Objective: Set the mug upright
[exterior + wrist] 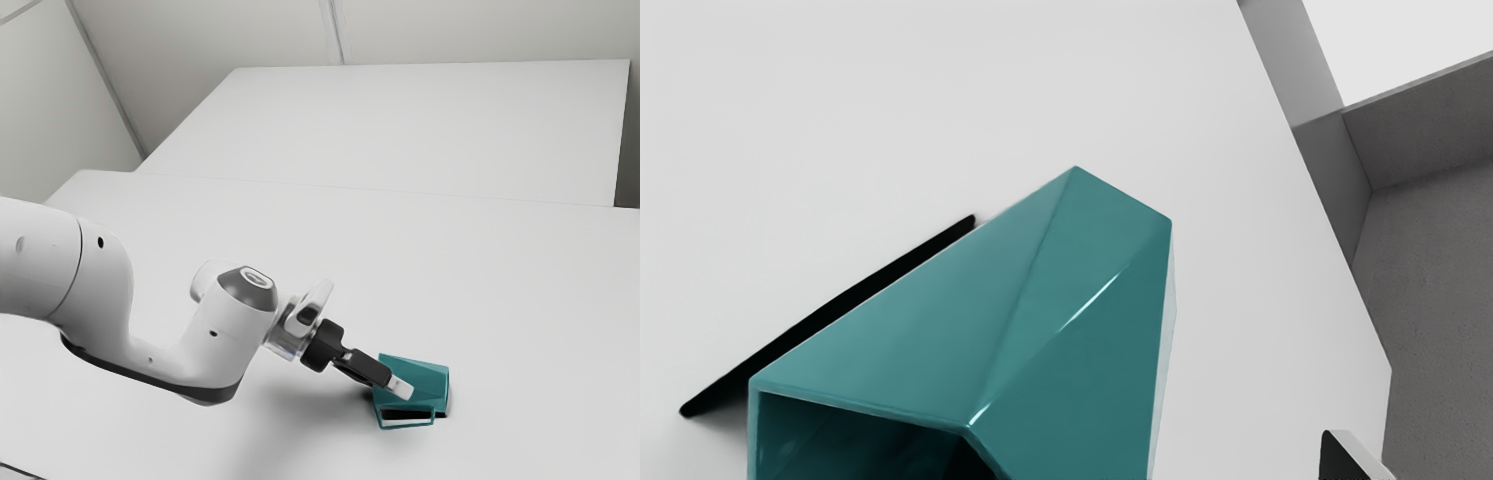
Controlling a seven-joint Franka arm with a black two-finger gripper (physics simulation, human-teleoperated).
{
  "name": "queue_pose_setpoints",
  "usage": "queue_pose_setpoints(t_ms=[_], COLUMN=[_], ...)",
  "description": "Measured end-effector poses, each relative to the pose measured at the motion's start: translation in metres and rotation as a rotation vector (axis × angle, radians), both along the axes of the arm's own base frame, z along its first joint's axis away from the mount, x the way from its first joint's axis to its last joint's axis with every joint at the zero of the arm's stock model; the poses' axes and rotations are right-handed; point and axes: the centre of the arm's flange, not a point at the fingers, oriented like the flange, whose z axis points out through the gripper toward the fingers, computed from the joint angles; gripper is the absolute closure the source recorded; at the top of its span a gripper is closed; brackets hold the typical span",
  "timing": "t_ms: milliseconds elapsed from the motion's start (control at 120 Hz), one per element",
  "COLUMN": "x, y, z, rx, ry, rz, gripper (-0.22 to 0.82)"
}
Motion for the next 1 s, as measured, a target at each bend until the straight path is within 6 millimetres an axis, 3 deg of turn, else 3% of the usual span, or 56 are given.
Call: queue_pose_setpoints(t_ms=[442, 592, 800, 1000], x=[0.001, 0.001, 0.002, 0.014], y=[0.001, -0.001, -0.004, 0.003], z=[0.004, 0.01, 0.034, 0.081], rx=[-0.002, -0.004, -0.011, 0.057], ry=[-0.026, -0.046, -0.104, -0.219], rz=[-0.003, -0.008, -0.015, -0.097], gripper=[0.64, 0.72, 0.75, 0.77])
